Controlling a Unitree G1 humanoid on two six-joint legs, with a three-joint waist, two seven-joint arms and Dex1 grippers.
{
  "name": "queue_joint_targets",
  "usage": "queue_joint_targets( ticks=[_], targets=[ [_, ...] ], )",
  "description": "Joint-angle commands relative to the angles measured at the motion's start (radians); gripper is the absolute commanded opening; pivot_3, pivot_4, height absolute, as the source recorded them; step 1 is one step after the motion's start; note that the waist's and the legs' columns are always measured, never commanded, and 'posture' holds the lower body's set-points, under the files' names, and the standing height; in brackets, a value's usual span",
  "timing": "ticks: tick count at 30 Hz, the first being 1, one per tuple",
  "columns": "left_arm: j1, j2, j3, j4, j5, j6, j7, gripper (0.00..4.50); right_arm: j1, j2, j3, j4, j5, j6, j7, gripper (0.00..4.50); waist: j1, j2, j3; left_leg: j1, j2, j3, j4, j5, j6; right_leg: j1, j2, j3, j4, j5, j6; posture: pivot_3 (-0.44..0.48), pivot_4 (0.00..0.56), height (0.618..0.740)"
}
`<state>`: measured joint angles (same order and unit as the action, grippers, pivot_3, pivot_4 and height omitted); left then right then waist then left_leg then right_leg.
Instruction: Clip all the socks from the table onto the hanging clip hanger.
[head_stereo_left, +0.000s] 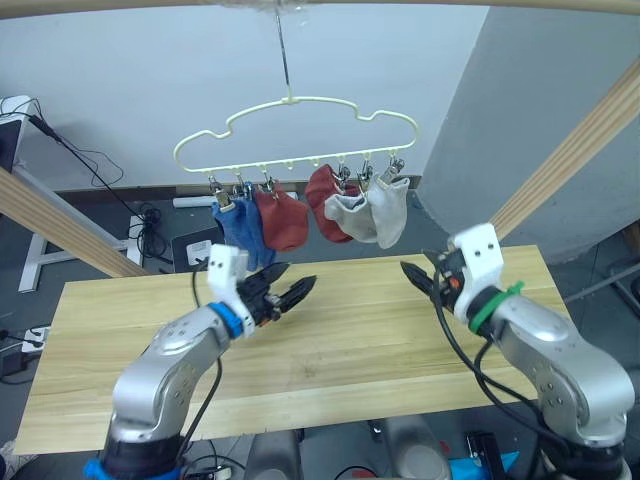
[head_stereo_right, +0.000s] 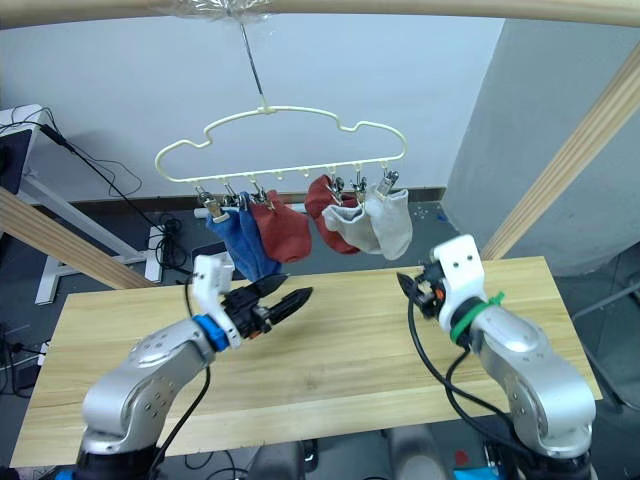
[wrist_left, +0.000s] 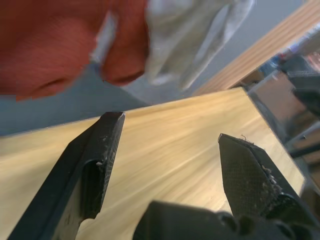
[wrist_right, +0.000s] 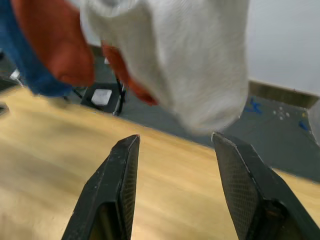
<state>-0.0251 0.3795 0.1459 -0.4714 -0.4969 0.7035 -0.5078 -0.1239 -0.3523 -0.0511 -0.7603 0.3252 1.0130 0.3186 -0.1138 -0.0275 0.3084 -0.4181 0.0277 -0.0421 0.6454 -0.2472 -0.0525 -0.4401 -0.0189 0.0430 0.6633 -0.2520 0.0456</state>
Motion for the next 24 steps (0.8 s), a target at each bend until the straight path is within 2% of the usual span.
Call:
queue_joint_targets(
  ticks=[1,5,8,10,16,20,24],
  targets=[
    [0.085,0.004,0.040,-0.043,0.035,-0.109,0.010,3.45,0.066,-0.009,0.016,0.008,-0.035,-0.170,0.019,2.37,-0.001,0.000,0.000,0.000,0.000,0.001,0.000,0.000,0.000,0.000,0.000,0.001,0.000,0.000,0.000,-0.199,0.257,0.740],
    [0.275,-0.029,0.086,-0.032,0.112,-0.273,0.041,3.45,0.209,0.011,0.040,0.058,-0.101,-0.399,0.010,2.37,0.001,-0.002,-0.014,0.001,0.000,0.001,0.000,0.001,-0.001,0.000,0.000,0.001,0.001,0.000,0.001,-0.176,0.233,0.740],
    [0.348,-0.056,0.112,-0.011,0.173,-0.378,0.090,3.45,0.316,0.020,0.034,0.102,-0.134,-0.557,0.016,2.37,0.003,-0.003,-0.026,0.001,0.000,0.002,-0.001,0.000,-0.001,0.000,0.000,0.001,0.000,0.003,-0.004,-0.158,0.216,0.740],
    [0.381,-0.076,0.133,-0.001,0.200,-0.429,0.123,3.45,0.378,0.022,0.030,0.123,-0.140,-0.628,0.028,2.37,0.009,-0.006,-0.031,0.001,0.000,0.002,0.000,0.000,-0.001,0.000,0.000,0.001,0.000,0.003,-0.004,-0.150,0.194,0.740],
    [0.402,-0.119,0.151,0.033,0.284,-0.568,0.198,3.45,0.516,0.026,0.023,0.175,-0.160,-0.780,0.046,2.37,0.016,-0.009,-0.066,0.004,0.000,0.003,0.002,0.001,-0.001,0.003,0.000,0.002,0.000,0.002,0.000,-0.134,0.187,0.740],
    [0.436,-0.121,0.173,0.006,0.264,-0.579,0.205,3.45,0.601,0.016,0.003,0.198,-0.147,-0.845,0.070,2.37,0.019,-0.010,-0.077,0.009,0.001,0.003,0.001,0.001,0.000,0.008,0.001,0.002,0.000,0.000,-0.005,-0.122,0.189,0.740],
    [0.483,-0.126,0.182,0.018,0.259,-0.619,0.189,3.45,0.621,0.010,-0.005,0.214,-0.139,-0.871,0.084,2.37,0.019,-0.011,-0.078,0.019,0.002,0.004,0.000,0.000,0.000,0.017,0.001,0.002,-0.001,-0.003,-0.008,-0.117,0.183,0.740]
  ],
)
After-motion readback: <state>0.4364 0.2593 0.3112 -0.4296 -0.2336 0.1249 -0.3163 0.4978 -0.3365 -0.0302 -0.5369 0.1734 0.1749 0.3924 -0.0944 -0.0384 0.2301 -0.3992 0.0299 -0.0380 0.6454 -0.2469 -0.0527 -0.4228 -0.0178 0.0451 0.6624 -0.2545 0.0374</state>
